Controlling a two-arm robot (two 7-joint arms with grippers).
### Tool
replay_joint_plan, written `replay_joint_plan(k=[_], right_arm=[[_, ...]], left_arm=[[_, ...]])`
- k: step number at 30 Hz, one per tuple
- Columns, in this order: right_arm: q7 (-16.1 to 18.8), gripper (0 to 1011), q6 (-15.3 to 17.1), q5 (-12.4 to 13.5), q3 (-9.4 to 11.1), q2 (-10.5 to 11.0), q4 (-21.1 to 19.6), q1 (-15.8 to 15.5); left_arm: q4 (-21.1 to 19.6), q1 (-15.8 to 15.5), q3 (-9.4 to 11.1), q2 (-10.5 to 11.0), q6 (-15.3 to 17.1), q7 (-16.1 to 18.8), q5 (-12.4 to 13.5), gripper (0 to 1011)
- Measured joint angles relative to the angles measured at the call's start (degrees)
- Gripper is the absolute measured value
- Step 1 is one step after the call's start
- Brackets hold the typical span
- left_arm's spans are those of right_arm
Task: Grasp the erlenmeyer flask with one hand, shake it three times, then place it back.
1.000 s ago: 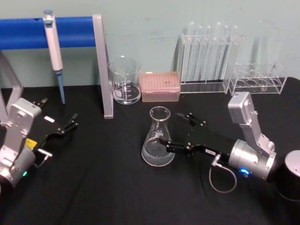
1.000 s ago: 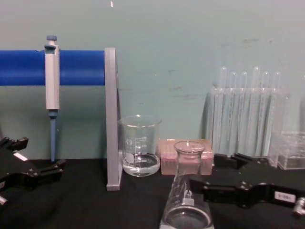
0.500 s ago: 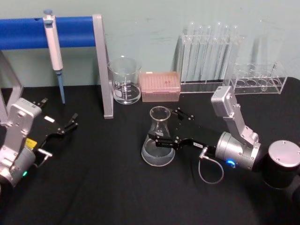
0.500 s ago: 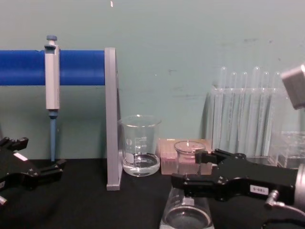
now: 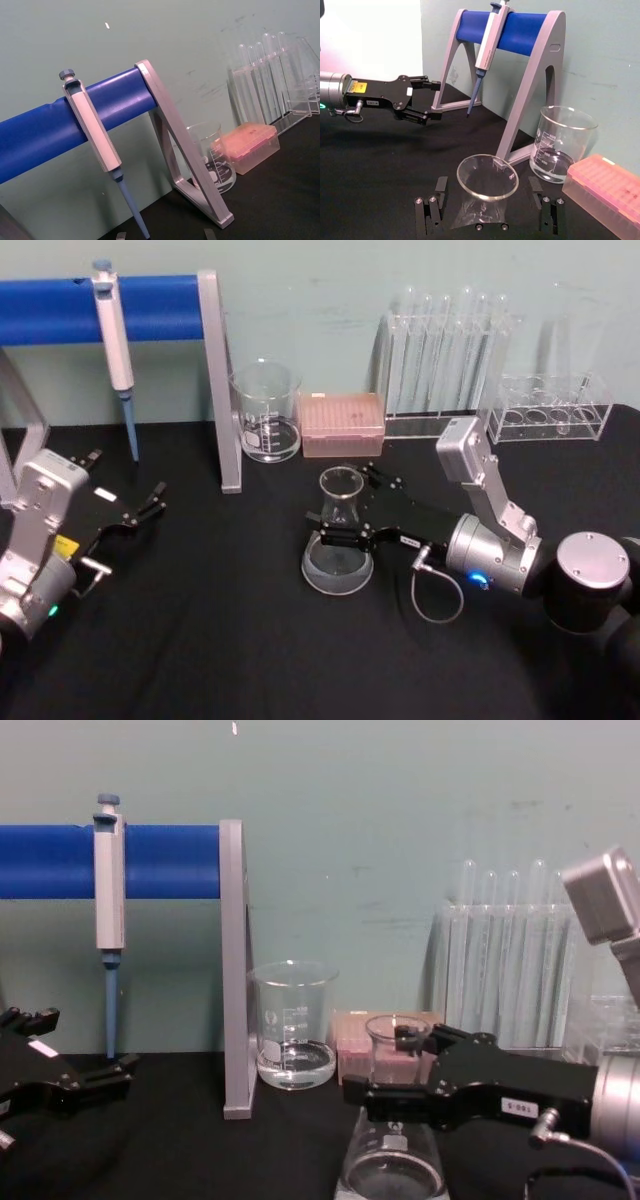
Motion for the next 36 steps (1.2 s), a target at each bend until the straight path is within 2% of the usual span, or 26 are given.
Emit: replay_joint_plan(k=[10, 24, 30, 31, 36], right_arm=[[-0.4, 1002, -0.7, -0.7, 0.1, -0.7, 0.4, 0.2], [-0.3, 1003, -0.7, -0.6, 0.2, -0.6, 0.4, 0.2], [-0.3, 882, -0.6, -0.5, 0.2, -0.6, 0.4, 0.2], [-0.3, 826, -0.6, -0.5, 0.2, -0.6, 0.4, 0.2], [-0.3, 705, -0.6, -0.5, 0.2, -0.6, 0.3, 0.2]], left_arm=[[0.0, 0.0, 0.0, 0.0, 0.0, 0.0, 0.0, 1001], [0.0, 0.0, 0.0, 0.0, 0.0, 0.0, 0.0, 1001], [0.0, 0.0, 0.0, 0.0, 0.0, 0.0, 0.0, 1001], [0.0, 0.0, 0.0, 0.0, 0.0, 0.0, 0.0, 1001], [0.0, 0.0, 0.0, 0.0, 0.0, 0.0, 0.0, 1001]])
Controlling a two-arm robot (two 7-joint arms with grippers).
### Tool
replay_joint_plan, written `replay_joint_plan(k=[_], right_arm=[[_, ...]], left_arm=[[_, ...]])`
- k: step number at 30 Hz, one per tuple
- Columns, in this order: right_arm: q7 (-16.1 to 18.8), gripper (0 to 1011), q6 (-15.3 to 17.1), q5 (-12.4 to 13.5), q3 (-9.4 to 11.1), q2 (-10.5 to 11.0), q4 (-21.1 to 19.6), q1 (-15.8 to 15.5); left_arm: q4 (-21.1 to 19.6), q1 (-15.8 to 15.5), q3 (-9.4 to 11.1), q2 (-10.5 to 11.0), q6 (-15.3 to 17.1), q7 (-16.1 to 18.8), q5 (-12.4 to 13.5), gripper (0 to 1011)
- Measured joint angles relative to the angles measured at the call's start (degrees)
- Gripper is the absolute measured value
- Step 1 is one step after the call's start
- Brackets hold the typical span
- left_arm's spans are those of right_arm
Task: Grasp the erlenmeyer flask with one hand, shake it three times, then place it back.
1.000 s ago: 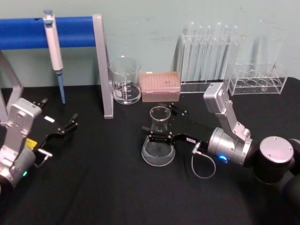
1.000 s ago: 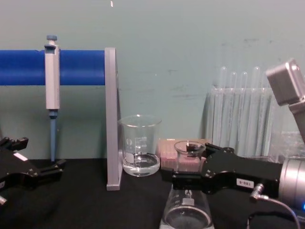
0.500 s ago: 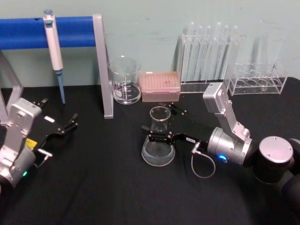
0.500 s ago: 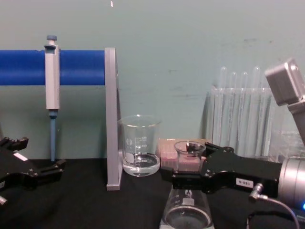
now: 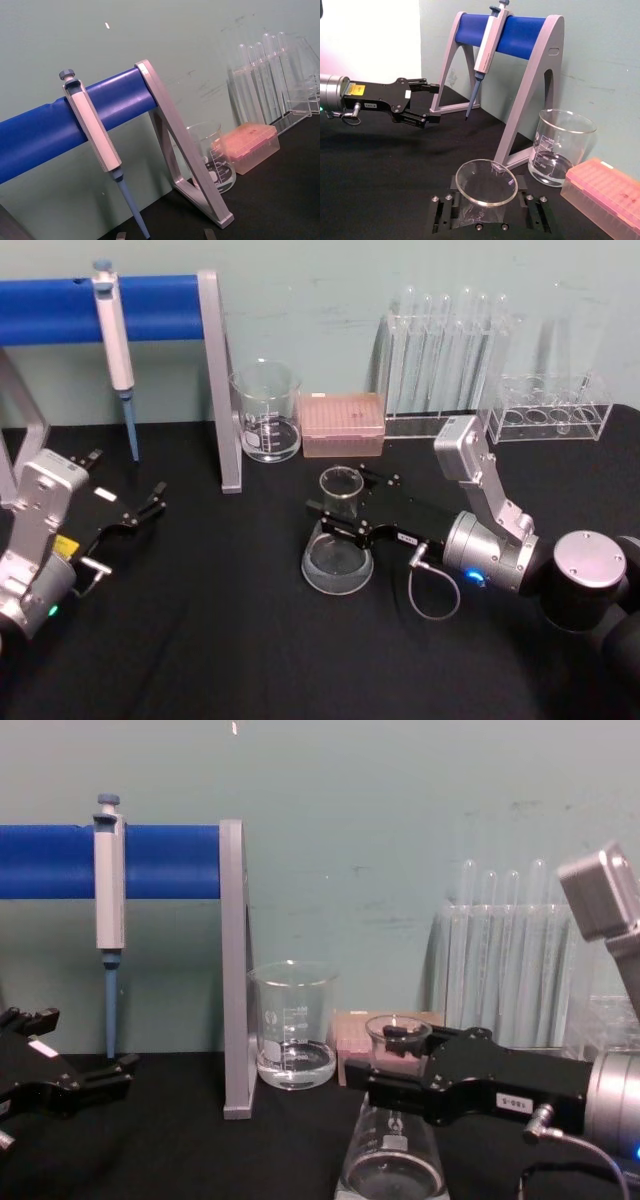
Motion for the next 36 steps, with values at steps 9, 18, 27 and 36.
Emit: replay_joint_plan(k=[9, 18, 27, 36], right_arm=[[0.0, 452, 0.0, 0.1, 0.0, 0.0, 0.0, 0.0], [-0.8, 451, -0.1, 0.5, 0.8, -0.1, -1.0, -0.8], [-4.3, 451, 0.3, 0.7, 2.9, 0.0, -6.2, -2.8], [-9.7, 452, 4.0, 0.4, 5.4, 0.4, -13.4, -5.4]], left_arm=[[0.0, 0.0, 0.0, 0.0, 0.0, 0.0, 0.0, 1001], [0.0, 0.0, 0.0, 0.0, 0.0, 0.0, 0.0, 1001], [0.0, 0.0, 0.0, 0.0, 0.0, 0.0, 0.0, 1001], [0.0, 0.0, 0.0, 0.0, 0.0, 0.0, 0.0, 1001]])
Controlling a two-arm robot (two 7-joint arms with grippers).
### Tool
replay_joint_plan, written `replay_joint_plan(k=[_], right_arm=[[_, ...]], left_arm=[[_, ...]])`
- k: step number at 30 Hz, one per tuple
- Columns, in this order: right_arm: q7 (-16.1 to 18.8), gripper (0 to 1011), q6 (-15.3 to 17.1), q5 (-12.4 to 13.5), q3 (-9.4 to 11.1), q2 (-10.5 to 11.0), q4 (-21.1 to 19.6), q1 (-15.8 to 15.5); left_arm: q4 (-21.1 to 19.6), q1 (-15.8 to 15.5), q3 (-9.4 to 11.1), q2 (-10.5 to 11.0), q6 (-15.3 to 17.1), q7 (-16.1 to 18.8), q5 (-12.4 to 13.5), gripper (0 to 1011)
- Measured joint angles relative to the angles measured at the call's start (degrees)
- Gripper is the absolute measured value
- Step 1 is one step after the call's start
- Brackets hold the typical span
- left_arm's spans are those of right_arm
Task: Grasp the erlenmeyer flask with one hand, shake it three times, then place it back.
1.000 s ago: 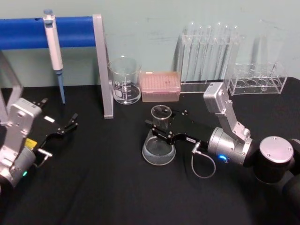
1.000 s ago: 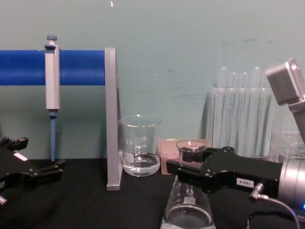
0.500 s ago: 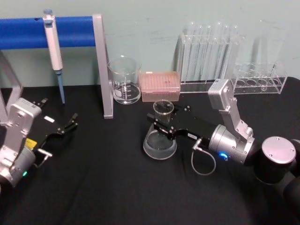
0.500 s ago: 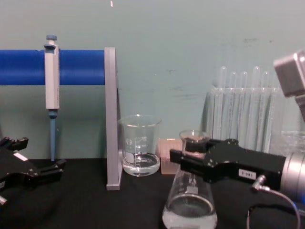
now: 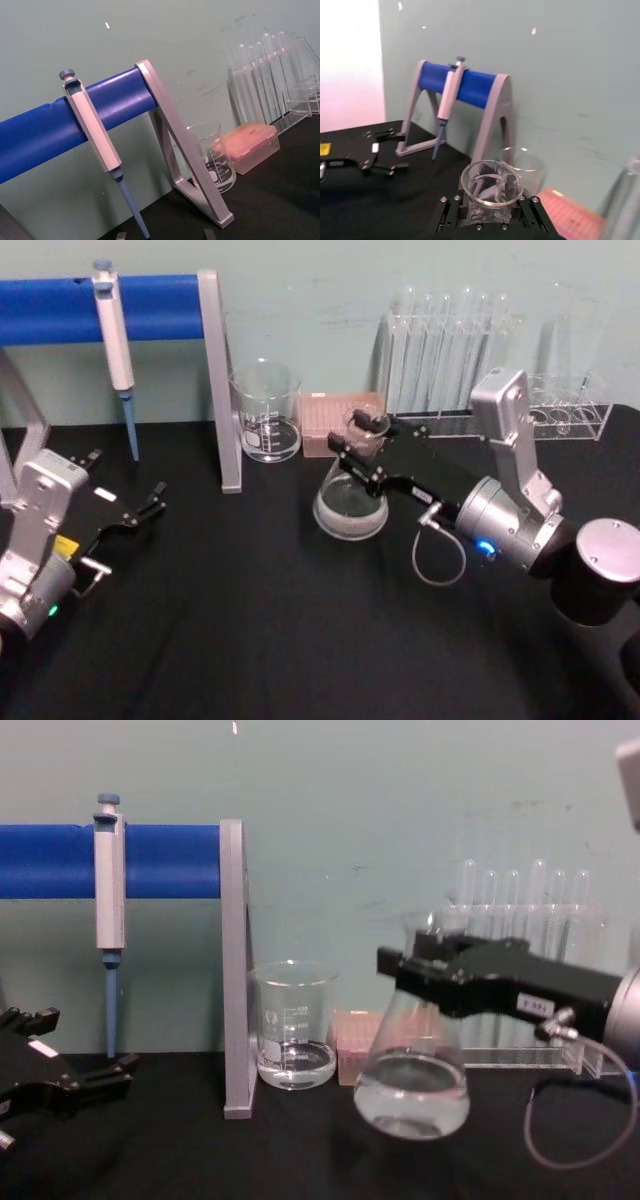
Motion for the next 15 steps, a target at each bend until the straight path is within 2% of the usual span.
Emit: replay_joint_plan(k=[2, 8, 15], right_arm=[[-1.7, 451, 1.2, -0.4, 0.7, 0.1, -2.0, -0.8], [-4.1, 451, 2.4, -1.4, 2.0, 0.1, -5.9, -2.3], [-4.6, 452, 2.7, -2.0, 2.9, 0.0, -7.1, -2.9]], left_arm=[[0.0, 0.0, 0.0, 0.0, 0.0, 0.0, 0.0, 1001], [0.0, 0.0, 0.0, 0.0, 0.0, 0.0, 0.0, 1001], [0.0, 0.0, 0.0, 0.0, 0.0, 0.0, 0.0, 1001]])
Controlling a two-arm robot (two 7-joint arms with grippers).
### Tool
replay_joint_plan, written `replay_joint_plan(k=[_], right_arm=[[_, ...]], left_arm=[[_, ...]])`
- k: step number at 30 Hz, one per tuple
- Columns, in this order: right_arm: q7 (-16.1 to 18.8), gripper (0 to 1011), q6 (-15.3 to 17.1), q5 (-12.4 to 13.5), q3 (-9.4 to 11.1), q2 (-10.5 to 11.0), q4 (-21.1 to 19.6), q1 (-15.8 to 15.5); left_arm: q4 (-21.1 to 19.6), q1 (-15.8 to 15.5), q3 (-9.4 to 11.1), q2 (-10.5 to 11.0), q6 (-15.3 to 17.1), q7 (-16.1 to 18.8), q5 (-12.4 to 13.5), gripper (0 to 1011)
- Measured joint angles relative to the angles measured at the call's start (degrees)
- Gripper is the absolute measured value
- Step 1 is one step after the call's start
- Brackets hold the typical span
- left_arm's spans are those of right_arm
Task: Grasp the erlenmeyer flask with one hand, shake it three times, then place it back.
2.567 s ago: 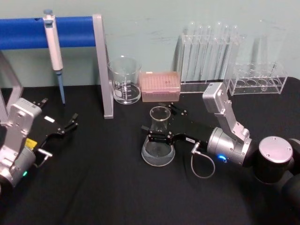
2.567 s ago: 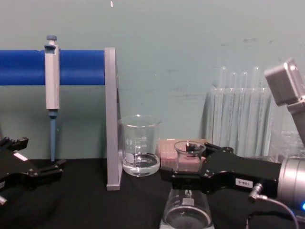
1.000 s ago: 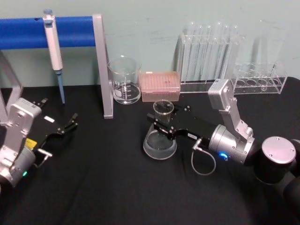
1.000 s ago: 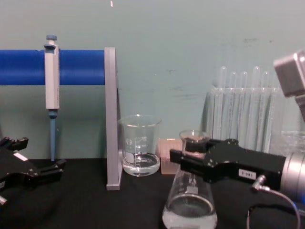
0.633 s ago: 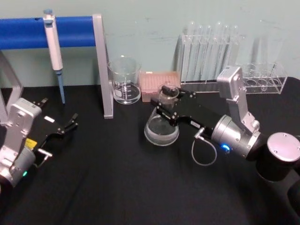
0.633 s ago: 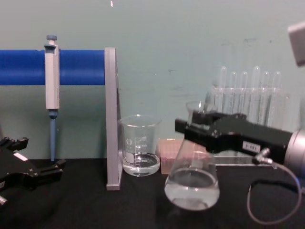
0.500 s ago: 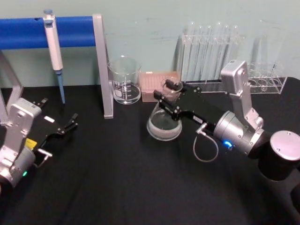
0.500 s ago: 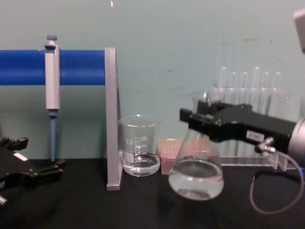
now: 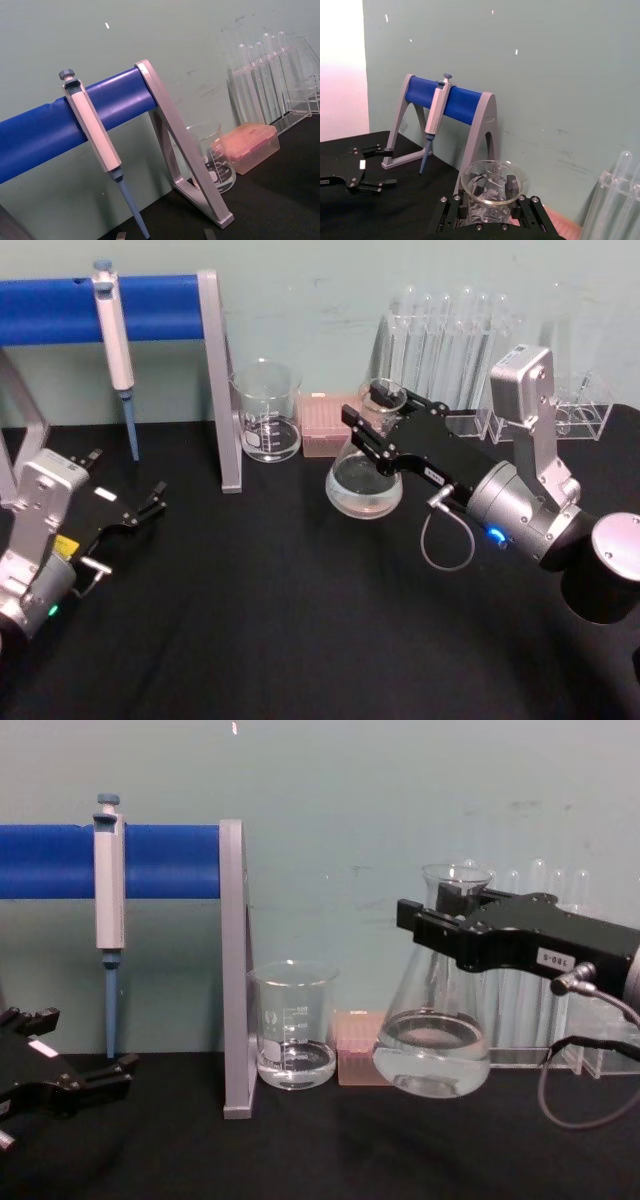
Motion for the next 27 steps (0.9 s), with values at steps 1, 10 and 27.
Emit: replay_joint_plan(k=[1, 10, 27], right_arm=[[0.0, 451, 0.0, -0.1, 0.1, -0.1, 0.0, 0.0], [-0.1, 451, 0.2, -0.4, 0.8, -0.7, 1.3, 0.1], [1.2, 451, -0.1, -0.4, 0.9, -1.2, 2.4, 0.6]], left_arm=[[0.0, 0.0, 0.0, 0.0, 0.0, 0.0, 0.0, 1001], [0.0, 0.0, 0.0, 0.0, 0.0, 0.0, 0.0, 1001], [0.0, 0.0, 0.0, 0.0, 0.0, 0.0, 0.0, 1001]])
